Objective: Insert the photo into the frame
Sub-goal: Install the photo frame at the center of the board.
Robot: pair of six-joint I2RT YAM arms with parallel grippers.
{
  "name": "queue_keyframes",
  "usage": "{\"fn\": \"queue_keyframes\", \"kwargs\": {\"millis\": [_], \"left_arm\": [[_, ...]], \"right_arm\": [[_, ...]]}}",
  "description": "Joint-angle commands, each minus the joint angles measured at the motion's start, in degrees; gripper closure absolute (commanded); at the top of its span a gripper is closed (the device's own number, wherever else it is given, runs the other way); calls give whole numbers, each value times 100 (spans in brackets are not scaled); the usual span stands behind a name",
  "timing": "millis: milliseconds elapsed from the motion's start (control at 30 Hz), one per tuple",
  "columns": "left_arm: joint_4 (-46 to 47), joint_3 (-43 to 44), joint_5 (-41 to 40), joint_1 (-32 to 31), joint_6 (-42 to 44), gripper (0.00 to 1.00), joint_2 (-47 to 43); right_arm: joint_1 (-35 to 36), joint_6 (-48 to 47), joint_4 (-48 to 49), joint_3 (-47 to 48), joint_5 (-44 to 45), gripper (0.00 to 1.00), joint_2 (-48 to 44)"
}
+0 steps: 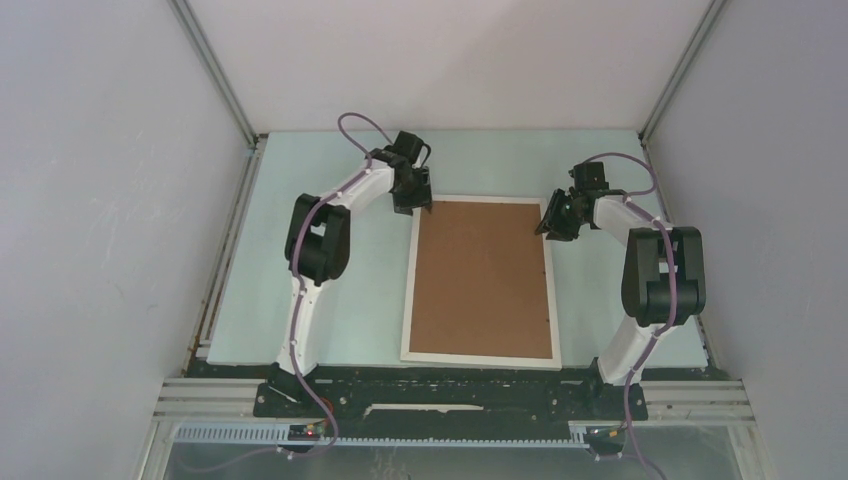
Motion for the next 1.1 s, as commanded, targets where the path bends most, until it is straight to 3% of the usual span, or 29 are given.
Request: {"fn": "queue_keyframes", "kwargs": {"millis": [0,167,467,767,933,1067], "left_arm": [[420,-241,289,9,304,38,-619],[837,-706,500,405,192,31,-1133],[721,-623,776,665,254,45,-734],[761,-360,871,567,214,43,-424],[743,-336,849,528,152,54,-277],[755,-283,848,524,133,54,-243]], "right_arm": [[68,-73,-105,-52,41,56,-24],[63,-89,-129,-51,65,54,-54],[59,-85,-95,-52,18,54,-6],[58,-89,-91,-47,27,54,20],[51,-88,-108,-46,27,55,35],[50,-84,-157,-46,181,55,2]]}}
